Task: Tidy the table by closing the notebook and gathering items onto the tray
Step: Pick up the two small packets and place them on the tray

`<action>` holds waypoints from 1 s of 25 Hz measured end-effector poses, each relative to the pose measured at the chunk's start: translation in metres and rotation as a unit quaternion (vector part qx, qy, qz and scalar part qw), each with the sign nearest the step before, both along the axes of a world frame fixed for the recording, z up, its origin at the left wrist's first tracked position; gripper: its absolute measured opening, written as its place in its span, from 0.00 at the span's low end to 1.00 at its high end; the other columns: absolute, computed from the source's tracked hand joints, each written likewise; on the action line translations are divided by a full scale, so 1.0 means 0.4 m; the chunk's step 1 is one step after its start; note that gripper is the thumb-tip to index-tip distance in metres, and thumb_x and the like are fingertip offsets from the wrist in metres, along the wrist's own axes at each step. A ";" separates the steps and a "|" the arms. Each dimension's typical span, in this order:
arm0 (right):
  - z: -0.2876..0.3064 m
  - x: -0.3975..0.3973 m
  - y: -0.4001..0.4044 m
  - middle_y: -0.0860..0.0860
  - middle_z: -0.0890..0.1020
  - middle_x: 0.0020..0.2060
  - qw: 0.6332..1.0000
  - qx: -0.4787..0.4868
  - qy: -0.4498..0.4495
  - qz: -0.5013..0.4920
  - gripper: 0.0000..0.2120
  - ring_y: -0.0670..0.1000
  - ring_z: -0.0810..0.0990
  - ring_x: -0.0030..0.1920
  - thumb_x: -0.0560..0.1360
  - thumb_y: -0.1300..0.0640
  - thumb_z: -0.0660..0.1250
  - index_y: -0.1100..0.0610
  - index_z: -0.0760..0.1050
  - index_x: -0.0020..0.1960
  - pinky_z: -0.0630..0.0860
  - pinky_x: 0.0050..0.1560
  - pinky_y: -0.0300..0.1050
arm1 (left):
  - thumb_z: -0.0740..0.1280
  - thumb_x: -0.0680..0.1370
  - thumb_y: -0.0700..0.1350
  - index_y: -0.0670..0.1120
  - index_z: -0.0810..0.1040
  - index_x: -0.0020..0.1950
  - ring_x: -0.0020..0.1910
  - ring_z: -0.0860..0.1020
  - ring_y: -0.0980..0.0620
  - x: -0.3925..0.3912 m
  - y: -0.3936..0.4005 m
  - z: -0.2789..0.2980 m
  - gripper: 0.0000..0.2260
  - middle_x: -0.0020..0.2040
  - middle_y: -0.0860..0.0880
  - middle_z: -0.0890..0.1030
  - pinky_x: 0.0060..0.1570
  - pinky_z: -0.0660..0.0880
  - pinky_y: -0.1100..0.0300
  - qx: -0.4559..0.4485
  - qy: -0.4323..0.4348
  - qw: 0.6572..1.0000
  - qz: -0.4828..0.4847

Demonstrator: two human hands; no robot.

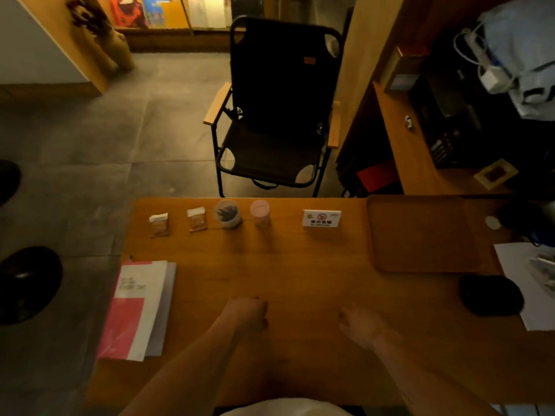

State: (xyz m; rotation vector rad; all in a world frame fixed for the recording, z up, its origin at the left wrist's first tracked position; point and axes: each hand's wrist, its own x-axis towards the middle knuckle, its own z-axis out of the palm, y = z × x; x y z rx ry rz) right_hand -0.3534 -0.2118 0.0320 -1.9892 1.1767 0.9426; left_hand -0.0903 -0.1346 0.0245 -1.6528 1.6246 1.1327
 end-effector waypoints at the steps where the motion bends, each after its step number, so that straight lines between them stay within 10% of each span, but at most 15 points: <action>1: 0.006 0.026 -0.002 0.56 0.65 0.75 1.000 -0.007 -0.003 0.006 0.23 0.56 0.62 0.75 0.83 0.50 0.54 0.56 0.61 0.76 0.63 0.71 0.49 | 0.59 0.82 0.51 0.46 0.70 0.67 0.57 0.76 0.42 0.025 0.008 0.001 0.16 0.63 0.43 0.75 0.51 0.74 0.49 0.000 0.000 1.000 0.006; 25: 0.103 0.374 -0.079 0.53 0.75 0.64 0.963 -0.066 -0.090 0.244 0.17 0.55 0.74 0.62 0.81 0.51 0.60 0.53 0.70 0.68 0.74 0.60 0.51 | 0.62 0.81 0.54 0.49 0.75 0.63 0.51 0.77 0.48 0.276 0.143 0.086 0.14 0.58 0.47 0.78 0.49 0.77 0.56 -0.111 -0.009 0.969 0.220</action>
